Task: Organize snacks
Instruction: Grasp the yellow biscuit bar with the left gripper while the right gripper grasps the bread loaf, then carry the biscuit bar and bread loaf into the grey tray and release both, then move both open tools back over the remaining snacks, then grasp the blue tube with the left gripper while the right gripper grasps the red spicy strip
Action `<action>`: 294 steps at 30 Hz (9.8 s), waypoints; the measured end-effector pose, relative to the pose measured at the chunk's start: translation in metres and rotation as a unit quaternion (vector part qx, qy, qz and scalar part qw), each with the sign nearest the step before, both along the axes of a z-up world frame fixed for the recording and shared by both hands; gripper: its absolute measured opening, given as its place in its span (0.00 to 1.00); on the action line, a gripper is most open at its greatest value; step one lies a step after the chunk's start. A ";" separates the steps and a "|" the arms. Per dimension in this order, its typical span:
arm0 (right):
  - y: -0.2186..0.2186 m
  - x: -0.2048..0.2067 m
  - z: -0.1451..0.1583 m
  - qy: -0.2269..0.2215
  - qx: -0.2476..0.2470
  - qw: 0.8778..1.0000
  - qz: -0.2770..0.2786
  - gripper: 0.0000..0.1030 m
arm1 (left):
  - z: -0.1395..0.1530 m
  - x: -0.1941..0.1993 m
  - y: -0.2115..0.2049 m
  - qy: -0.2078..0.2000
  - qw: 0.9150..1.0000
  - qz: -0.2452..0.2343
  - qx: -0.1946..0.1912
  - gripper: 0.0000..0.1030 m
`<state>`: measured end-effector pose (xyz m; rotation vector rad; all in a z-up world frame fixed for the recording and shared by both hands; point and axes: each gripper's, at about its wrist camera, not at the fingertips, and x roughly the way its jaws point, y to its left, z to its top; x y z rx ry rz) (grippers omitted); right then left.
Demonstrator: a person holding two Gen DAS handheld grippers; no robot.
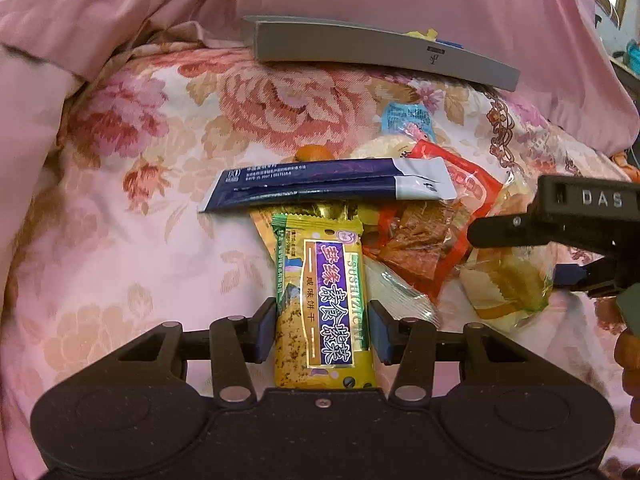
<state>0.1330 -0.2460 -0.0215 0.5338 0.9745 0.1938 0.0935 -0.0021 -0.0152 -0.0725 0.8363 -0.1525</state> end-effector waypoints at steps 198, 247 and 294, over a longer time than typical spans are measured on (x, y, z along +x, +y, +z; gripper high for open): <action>0.097 -0.049 -0.006 -0.183 -0.200 0.961 0.043 1.00 | 0.007 0.050 0.079 -0.097 0.995 0.028 0.000 0.99; 0.045 -0.027 -0.013 -0.149 -0.181 0.971 0.044 0.93 | -0.005 0.050 0.034 0.069 0.953 -0.293 0.043 0.99; 0.027 -0.018 0.009 -0.152 -0.028 0.984 0.091 0.23 | 0.006 0.001 0.017 0.123 0.975 -0.164 -0.080 0.40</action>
